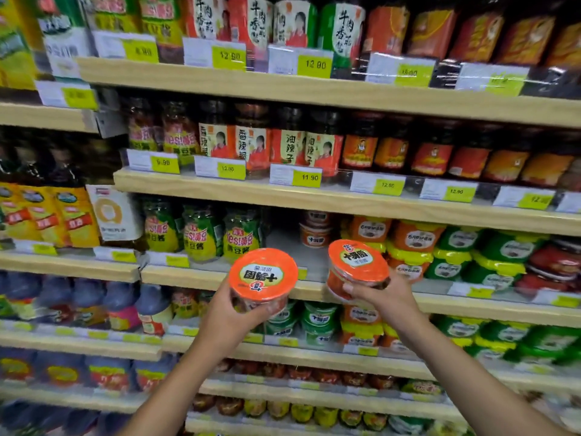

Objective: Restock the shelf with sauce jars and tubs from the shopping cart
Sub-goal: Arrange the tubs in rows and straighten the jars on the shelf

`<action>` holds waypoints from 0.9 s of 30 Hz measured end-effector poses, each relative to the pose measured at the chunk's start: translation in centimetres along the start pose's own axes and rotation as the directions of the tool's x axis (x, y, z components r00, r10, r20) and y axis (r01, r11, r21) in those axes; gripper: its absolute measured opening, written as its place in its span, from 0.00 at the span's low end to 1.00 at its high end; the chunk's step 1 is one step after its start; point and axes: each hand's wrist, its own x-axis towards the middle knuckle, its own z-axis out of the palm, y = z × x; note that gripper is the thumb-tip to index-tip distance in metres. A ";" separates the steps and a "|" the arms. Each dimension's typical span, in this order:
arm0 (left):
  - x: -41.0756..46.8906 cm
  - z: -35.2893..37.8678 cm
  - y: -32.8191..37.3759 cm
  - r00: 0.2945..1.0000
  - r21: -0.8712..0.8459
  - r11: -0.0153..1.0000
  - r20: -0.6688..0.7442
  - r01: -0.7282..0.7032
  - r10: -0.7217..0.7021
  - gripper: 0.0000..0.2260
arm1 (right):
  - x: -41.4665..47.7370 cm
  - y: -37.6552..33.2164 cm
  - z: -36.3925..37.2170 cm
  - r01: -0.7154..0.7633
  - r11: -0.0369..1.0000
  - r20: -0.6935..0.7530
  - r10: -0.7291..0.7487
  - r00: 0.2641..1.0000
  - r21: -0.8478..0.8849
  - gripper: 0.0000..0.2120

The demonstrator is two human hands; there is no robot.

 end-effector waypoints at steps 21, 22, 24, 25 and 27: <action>5.4 -6.1 -2.9 0.977 -0.059 0.998 0.212 -0.019 0.031 0.34 | 7.7 -3.1 9.5 -0.166 0.861 -0.319 0.005 0.948 -0.481 0.50; 5.4 -6.3 -2.9 0.977 -0.055 0.998 0.211 -0.019 0.030 0.32 | 8.0 -3.0 9.7 -0.180 0.849 -0.319 0.014 0.948 -0.497 0.51; 5.3 -6.6 -2.7 0.978 -0.049 0.999 0.207 -0.021 0.031 0.31 | 8.3 -2.9 10.2 -0.201 0.825 -0.324 0.023 0.946 -0.528 0.52; 5.3 -6.7 -2.7 0.978 -0.049 0.999 0.207 -0.022 0.031 0.31 | 8.3 -3.0 10.5 -0.216 0.813 -0.329 0.032 0.944 -0.541 0.51; 5.3 -7.0 -2.8 0.978 -0.043 0.999 0.208 -0.023 0.031 0.31 | 8.3 -3.0 11.0 -0.240 0.790 -0.338 0.044 0.940 -0.564 0.49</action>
